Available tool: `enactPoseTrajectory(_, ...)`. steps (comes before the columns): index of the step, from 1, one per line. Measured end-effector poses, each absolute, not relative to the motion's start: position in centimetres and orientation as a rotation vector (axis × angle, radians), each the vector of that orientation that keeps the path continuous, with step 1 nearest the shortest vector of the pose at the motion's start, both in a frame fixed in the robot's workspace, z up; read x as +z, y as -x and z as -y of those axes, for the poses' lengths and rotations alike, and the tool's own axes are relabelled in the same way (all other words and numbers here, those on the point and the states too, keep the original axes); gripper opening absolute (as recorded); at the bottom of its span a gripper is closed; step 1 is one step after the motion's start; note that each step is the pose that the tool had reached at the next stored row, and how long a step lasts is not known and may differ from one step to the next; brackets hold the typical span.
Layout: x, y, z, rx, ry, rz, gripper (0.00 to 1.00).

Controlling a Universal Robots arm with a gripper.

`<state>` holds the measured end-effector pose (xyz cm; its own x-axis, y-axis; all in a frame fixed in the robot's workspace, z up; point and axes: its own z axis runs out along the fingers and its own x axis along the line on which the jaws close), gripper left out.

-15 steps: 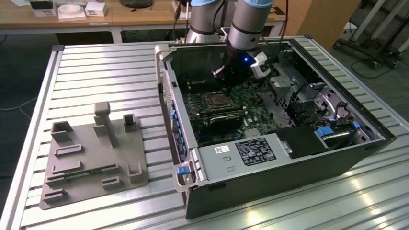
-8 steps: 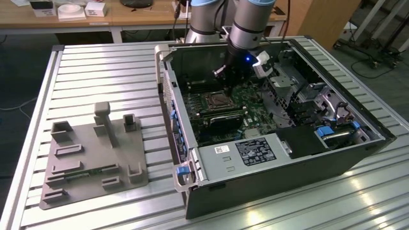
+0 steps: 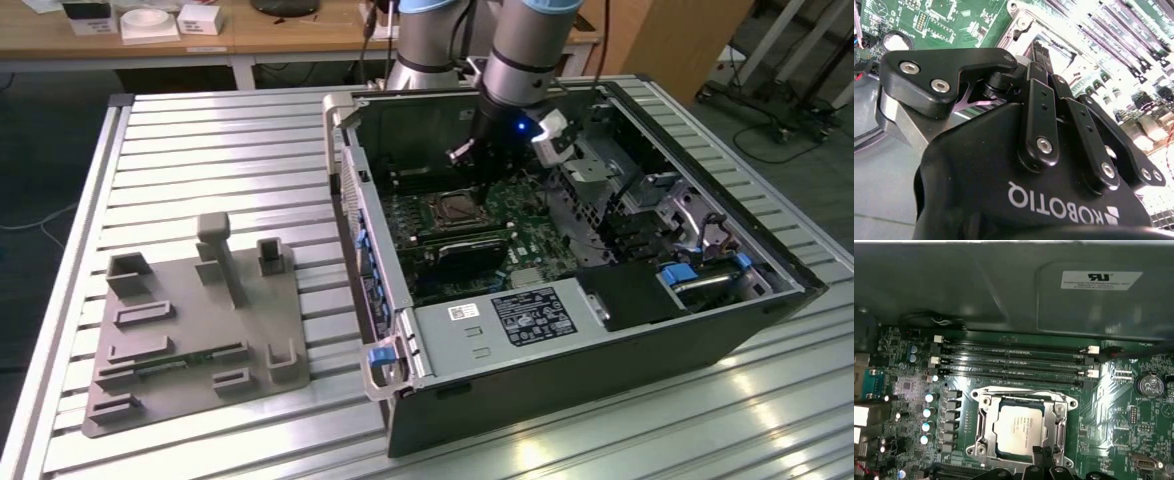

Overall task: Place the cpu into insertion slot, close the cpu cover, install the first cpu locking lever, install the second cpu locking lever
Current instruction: 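Install the second cpu locking lever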

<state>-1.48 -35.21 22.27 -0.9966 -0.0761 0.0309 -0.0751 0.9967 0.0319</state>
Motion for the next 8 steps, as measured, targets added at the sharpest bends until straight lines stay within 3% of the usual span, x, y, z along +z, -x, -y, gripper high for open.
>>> enactPoseTrajectory(8, 22.97, 1.48, 36.06, -0.048, -0.118, 3.107, 0.11)
